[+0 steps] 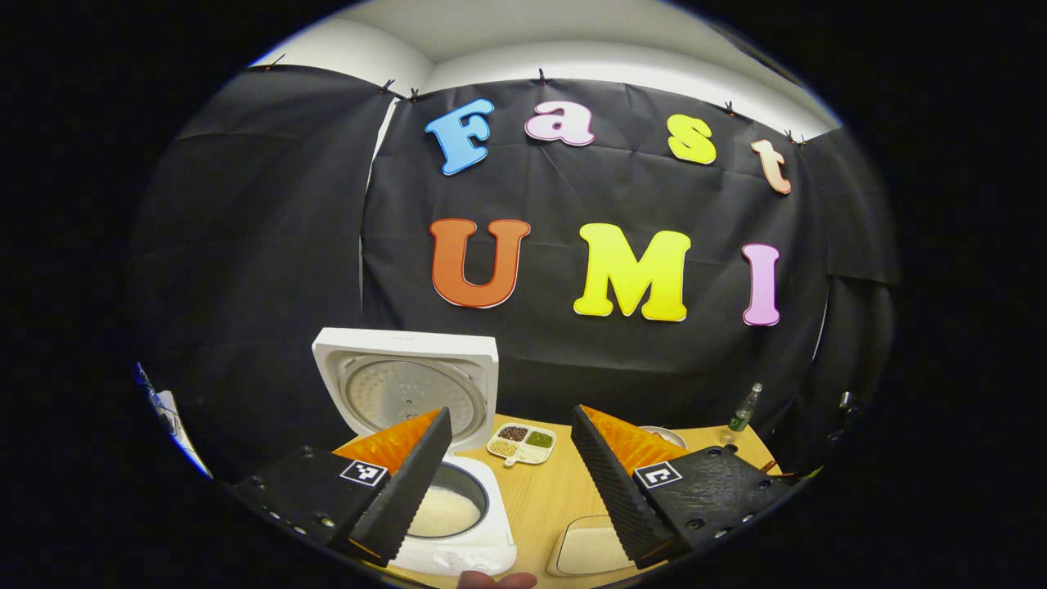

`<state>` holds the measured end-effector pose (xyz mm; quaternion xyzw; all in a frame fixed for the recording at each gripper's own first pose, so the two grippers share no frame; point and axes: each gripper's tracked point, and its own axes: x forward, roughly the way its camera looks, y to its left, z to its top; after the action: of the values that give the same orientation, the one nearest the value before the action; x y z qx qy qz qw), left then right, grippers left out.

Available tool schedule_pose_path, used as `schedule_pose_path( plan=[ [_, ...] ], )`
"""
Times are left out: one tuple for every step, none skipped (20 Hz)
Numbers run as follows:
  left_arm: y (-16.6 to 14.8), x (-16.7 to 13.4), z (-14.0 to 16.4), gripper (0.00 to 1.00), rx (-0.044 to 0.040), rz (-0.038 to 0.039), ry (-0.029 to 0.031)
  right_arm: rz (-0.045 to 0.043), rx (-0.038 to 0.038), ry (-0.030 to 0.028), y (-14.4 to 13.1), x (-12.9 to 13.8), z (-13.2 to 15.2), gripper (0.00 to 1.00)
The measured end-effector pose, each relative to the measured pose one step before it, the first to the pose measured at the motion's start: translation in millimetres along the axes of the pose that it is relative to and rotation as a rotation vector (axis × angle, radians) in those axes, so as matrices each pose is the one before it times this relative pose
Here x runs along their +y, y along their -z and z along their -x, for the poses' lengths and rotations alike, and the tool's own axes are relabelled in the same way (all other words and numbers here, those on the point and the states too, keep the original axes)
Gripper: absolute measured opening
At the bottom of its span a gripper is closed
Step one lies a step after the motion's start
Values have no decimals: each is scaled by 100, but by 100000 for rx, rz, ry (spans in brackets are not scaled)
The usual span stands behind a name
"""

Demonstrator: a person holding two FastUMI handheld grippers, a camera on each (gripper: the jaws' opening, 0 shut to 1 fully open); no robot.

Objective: Close the left gripper, press the button to open the rice cooker; take a wooden spoon from the chopstick holder with the right hand, scoop a spoonful of rice and pour it into the rice cooker, then put the wooden spoon back into the chopstick holder.

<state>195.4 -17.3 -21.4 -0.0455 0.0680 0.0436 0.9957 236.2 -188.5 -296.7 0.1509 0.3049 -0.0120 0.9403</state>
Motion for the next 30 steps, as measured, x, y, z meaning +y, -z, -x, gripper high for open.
schedule_pose_path(
  plan=[
    [14, -317, -555, 94, -104, -84, -1073, -589, 606, -1841, -26, 108, -1008, 90],
    [276, -331, -306, 94, 548, -296, -822, -402, 460, -1910, -108, 113, -879, 87],
    [254, -492, -272, 94, 1027, -571, -254, -616, 450, -1384, -67, -2, -786, 82],
    [217, -387, -187, 94, 916, -569, -29, -1472, 948, -1526, -97, 26, -690, 64],
    [201, -320, -44, 94, 630, -541, 177, -1667, 709, -1677, 6, 180, -462, 58],
    [137, -285, -2, 94, 311, -634, 188, -960, 454, -53, -84, -129, -321, 52],
    [67, -74, -19, 94, 530, -636, 274, -664, -51, 528, 48, -212, -48, 45],
    [28, -112, -16, 94, 248, -450, 640, -356, -115, 371, 2, -23, 147, 38],
    [86, -126, 107, 94, 502, -311, 1013, -514, 253, 133, 112, 128, 176, 31],
    [53, 138, 64, 94, 311, -411, 595, -629, 171, -432, 144, 412, 291, 25],
    [63, 196, 194, 94, 551, -148, 1076, -461, -556, 523, -208, 94, 281, 27],
    [23, 177, 190, 94, 318, -135, 1417, -927, -638, 1017, -176, 141, 176, 23],
    [-51, 276, 192, 94, -223, -311, 1216, -611, -585, 924, 13, 349, 360, 23],
    [16, 363, 298, 94, 28, -4, 1262, 245, -731, 1576, -60, 236, 471, 22],
    [37, 79, 168, 94, -104, 255, 1585, 521, -1187, 1236, -117, 298, 541, 22],
    [3, 5, 258, 94, 36, 319, 1474, 1112, -1457, 545, -286, 607, 579, 18],
    [89, 290, 151, 94, -208, -105, 1675, 1946, -1787, 725, -404, 516, 793, 19],
    [9, 297, 337, 94, -431, -464, 1248, 2655, -2273, 1368, -553, 438, 783, 17],
    [-73, 297, 298, 94, -570, -427, 1294, 2991, -2436, 1600, -612, 474, 866, 19],
    [-103, 101, 383, 94, -736, -468, 1390, 3126, -2180, 1682, -712, 372, 841, 15],
    [-72, 324, 358, 94, -853, -588, 1010, 2776, -1733, 1281, -663, 421, 873, 14],
    [-188, 582, 440, 94, -899, -648, 998, 2322, -1479, 976, -640, 536, 977, 13],
    [-191, 451, 359, 94, -1151, -855, 819, 1825, -1208, 588, -488, 785, 989, 12],
    [-86, 492, 511, 94, -1023, -1075, 1277, 1640, -1371, 191, -519, 927, 1046, 11],
    [-8, 401, 378, 94, -297, -907, 1170, 1705, -1272, -387, -475, 1149, 1118, 11],
    [-100, 544, 236, 94, -984, -1437, 692, 1713, -1435, -763, -562, 1202, 1038, 10],
    [-276, 702, 223, 94, -1317, -1919, 84, 2107, -1352, -987, -442, 1328, 896, 10],
    [-430, 817, 229, 94, -1474, -1366, -464, 2312, -969, -1051, -222, 1424, 851, 10],
    [-297, 498, 363, 94, -1014, -25, 285, 1751, -705, -1841, -105, 1550, 656, 10],
    [-155, 224, 323, 94, -932, 415, 408, 1895, -331, -2574, 25, 1580, 383, 10]
  ],
)
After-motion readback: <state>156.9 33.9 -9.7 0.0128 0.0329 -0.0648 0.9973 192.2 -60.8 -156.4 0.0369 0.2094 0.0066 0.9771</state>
